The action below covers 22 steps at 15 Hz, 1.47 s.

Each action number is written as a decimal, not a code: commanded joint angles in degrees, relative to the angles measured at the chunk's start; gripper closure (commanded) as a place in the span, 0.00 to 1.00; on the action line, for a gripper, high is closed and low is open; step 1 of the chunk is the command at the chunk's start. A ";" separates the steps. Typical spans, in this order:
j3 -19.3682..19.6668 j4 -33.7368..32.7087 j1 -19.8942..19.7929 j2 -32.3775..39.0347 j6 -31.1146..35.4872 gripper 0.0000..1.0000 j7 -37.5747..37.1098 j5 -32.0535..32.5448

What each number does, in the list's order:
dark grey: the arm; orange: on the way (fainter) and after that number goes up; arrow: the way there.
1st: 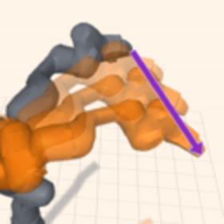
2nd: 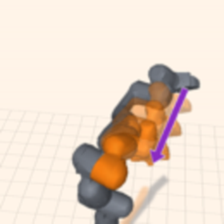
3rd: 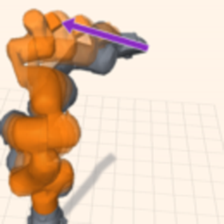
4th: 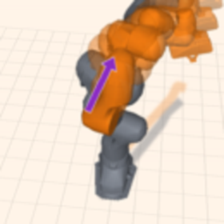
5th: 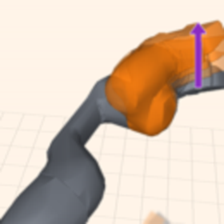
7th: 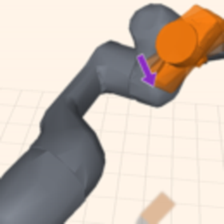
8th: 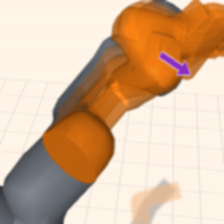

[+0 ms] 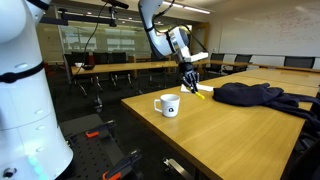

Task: Pick the marker from the cup and put it on the table

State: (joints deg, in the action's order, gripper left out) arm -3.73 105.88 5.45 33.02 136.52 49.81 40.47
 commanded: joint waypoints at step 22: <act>-8.71 6.72 -7.59 -13.35 -6.46 0.00 4.40 -24.63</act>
State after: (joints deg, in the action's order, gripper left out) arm -10.36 103.18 0.47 27.82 126.82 50.49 21.85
